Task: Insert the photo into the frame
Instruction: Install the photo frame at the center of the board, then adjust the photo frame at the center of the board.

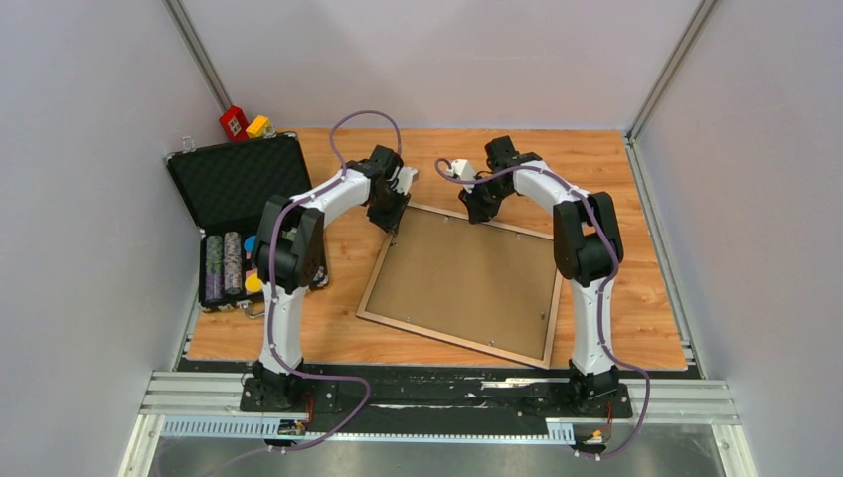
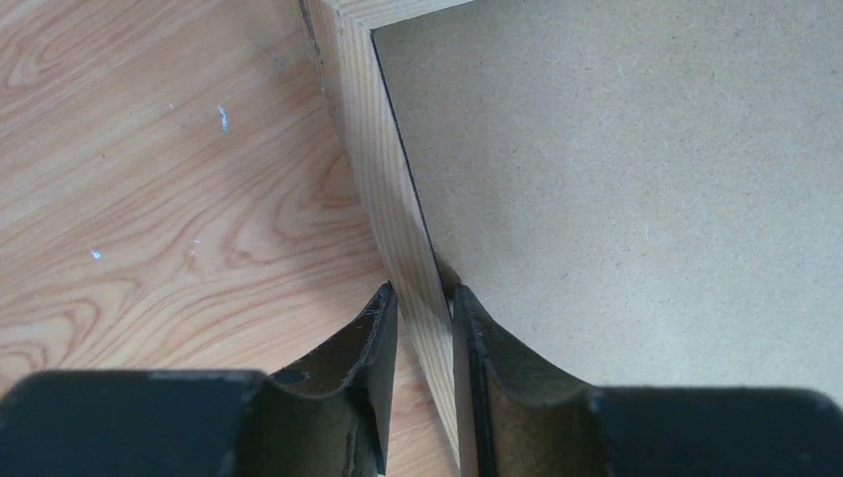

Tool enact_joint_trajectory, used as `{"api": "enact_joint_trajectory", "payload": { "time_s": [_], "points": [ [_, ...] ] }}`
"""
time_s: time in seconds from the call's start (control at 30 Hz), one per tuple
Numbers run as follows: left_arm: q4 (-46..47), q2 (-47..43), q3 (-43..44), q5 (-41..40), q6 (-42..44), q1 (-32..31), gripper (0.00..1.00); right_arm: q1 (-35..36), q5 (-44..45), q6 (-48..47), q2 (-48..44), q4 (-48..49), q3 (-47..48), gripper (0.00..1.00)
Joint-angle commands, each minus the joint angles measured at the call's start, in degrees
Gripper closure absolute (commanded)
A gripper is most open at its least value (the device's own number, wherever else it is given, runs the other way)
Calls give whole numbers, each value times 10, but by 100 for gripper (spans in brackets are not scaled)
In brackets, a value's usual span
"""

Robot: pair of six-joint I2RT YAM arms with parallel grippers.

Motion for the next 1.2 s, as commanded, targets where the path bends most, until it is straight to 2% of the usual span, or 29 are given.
{"api": "enact_joint_trajectory", "payload": {
  "time_s": [0.0, 0.07, 0.13, 0.2, 0.37, 0.7, 1.17],
  "points": [
    [18, 28, 20, -15, -24, 7, 71, 4, 5, 49, -1, 15, 14, 73],
    [18, 30, 18, -16, -29, 10, 78, -1, 17, 71, -5, 21, 11, 66],
    [19, 29, 14, -21, -38, 15, 92, -7, 37, 106, -7, 27, 16, 60],
    [23, 24, 7, -23, -48, 22, 100, -16, 48, 135, -15, 31, 16, 55],
    [31, 14, -12, -3, -74, 49, 100, -50, 44, 207, -54, 42, 1, 43],
    [77, -17, -78, 46, -128, 97, 100, -113, 34, 273, -178, 62, -117, 33],
    [134, -49, -157, 81, -193, 128, 100, -175, 70, 333, -339, 65, -331, 30]
  ]
}}
